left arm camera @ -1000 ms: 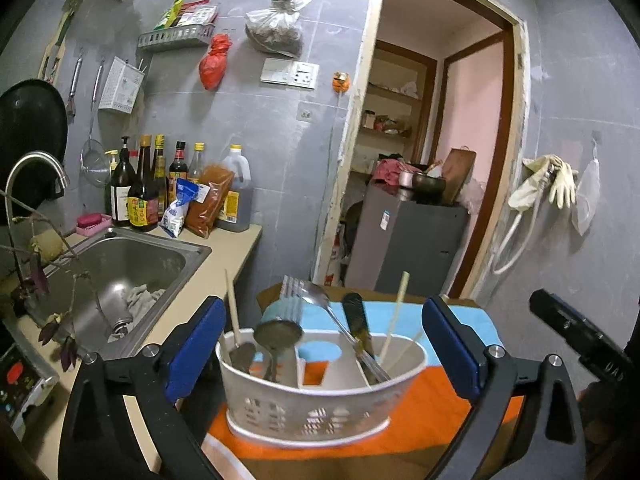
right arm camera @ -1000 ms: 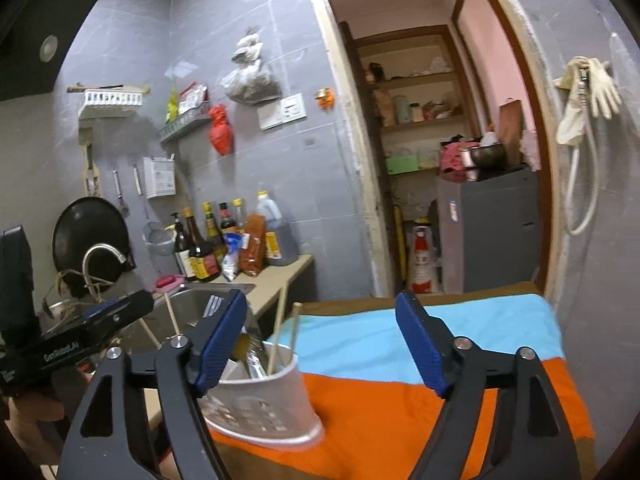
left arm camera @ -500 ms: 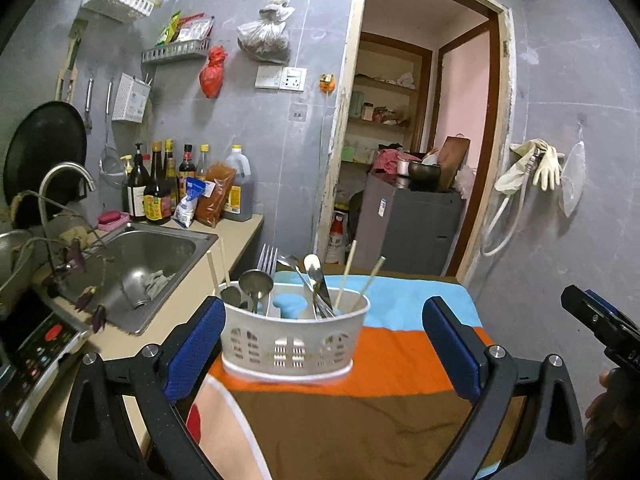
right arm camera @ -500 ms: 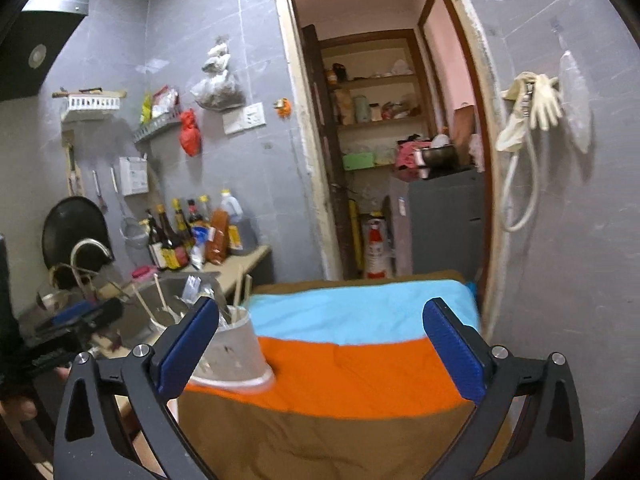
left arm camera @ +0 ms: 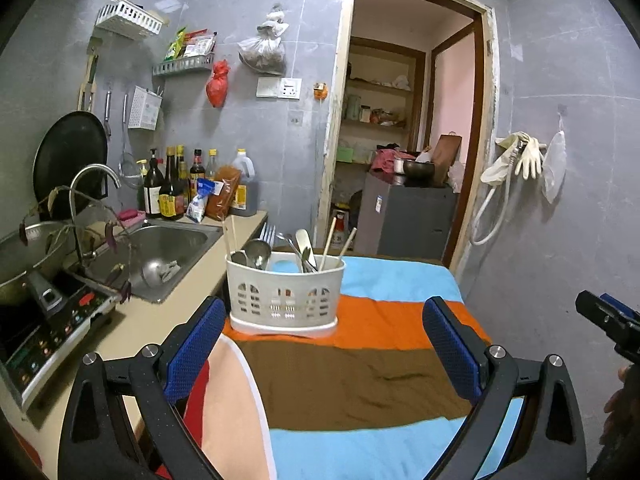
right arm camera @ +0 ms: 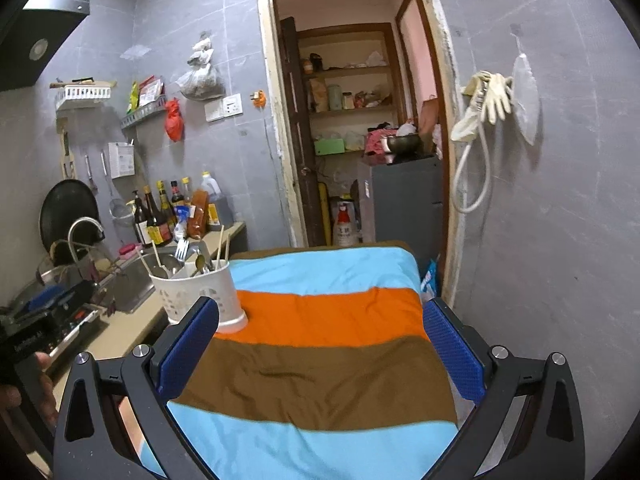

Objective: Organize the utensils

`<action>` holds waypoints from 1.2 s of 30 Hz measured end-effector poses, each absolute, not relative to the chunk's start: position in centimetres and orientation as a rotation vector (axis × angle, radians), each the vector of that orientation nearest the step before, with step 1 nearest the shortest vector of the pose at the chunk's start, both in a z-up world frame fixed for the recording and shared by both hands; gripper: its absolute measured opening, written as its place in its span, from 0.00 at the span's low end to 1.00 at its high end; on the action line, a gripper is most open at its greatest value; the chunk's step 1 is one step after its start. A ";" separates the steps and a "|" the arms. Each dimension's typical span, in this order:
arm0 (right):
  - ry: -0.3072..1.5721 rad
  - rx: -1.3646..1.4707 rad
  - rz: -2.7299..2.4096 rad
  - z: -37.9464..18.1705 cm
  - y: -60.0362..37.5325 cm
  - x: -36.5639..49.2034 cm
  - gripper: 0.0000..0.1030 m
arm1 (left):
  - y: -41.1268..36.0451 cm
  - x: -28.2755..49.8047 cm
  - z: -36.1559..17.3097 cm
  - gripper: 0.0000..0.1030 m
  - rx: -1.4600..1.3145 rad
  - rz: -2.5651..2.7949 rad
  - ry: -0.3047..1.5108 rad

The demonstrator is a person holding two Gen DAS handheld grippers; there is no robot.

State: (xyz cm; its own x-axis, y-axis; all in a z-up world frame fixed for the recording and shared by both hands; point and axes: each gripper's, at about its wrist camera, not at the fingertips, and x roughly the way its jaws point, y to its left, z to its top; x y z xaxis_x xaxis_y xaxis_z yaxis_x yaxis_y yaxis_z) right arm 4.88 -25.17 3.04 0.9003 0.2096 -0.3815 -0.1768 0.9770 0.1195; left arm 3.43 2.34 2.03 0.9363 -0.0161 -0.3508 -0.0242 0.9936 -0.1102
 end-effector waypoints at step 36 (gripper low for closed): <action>0.415 0.060 0.180 2.4 -25.5 2.2 1.00 | 1.6 1.5 1.6 0.94 -0.113 -0.021 0.383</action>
State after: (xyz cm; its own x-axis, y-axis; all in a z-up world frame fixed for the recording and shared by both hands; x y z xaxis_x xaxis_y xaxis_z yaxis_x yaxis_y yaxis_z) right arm 2.24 -25.49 2.41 0.8993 0.1859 -0.3959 -0.1614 0.9823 0.0946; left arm 1.49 1.58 1.62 0.9273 -0.0418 -0.3720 -0.0010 0.9935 -0.1142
